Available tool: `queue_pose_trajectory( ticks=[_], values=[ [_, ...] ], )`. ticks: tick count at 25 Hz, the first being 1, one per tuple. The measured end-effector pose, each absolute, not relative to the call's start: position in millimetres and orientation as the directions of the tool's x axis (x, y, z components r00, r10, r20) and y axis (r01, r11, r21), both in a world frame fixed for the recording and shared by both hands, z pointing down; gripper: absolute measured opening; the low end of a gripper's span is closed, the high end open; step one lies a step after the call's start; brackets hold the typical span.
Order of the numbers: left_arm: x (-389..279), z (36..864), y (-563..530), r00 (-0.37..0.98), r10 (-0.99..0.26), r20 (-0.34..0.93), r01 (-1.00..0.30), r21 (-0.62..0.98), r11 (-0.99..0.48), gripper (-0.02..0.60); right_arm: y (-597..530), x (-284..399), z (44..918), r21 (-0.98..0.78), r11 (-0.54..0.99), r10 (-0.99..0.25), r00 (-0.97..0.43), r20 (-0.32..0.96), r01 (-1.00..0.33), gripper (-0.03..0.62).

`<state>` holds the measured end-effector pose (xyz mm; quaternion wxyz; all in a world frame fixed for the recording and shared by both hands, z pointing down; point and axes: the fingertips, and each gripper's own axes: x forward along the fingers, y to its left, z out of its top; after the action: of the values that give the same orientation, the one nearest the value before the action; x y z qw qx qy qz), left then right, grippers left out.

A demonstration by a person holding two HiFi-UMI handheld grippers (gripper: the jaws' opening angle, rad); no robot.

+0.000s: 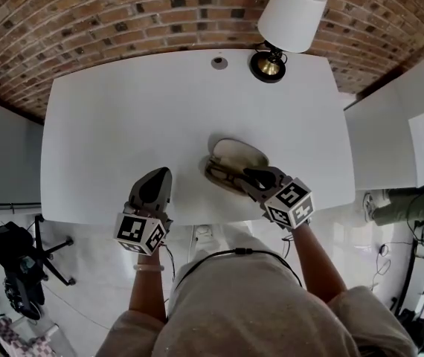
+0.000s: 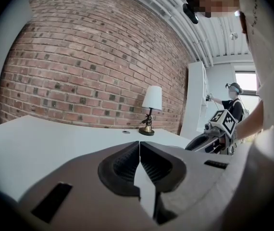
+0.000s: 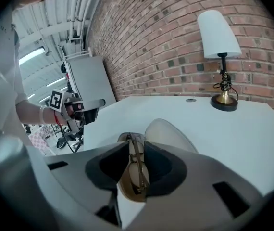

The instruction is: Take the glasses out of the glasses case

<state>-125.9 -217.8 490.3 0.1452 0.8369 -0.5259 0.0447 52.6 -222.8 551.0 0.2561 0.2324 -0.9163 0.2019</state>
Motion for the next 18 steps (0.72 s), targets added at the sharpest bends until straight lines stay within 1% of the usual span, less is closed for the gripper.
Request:
queue_pose_trajectory(
  ticks=[4, 10, 18],
  values=[
    [-125.6, 496.9, -222.0, 0.436, -0.868, 0.239, -0.896, 0.202, -0.394, 0.006, -221.3, 43.3, 566.1, -0.238, 0.845, -0.239, -0.737, 0.633, -0.478, 0.106],
    [-129.1, 498.1, -223.6, 0.418, -0.876, 0.24, -0.904, 0.206, -0.375, 0.006, -221.5, 35.5, 582.9, -0.244, 0.863, -0.16, -0.696, 0.7, -0.443, 0.109],
    [-140.3, 503.7, -218.9, 0.387, -0.887, 0.254, -0.916, 0.22, -0.336, 0.006, -221.8, 26.5, 598.8, -0.234, 0.88, -0.116, -0.663, 0.739, -0.414, 0.095]
  ],
)
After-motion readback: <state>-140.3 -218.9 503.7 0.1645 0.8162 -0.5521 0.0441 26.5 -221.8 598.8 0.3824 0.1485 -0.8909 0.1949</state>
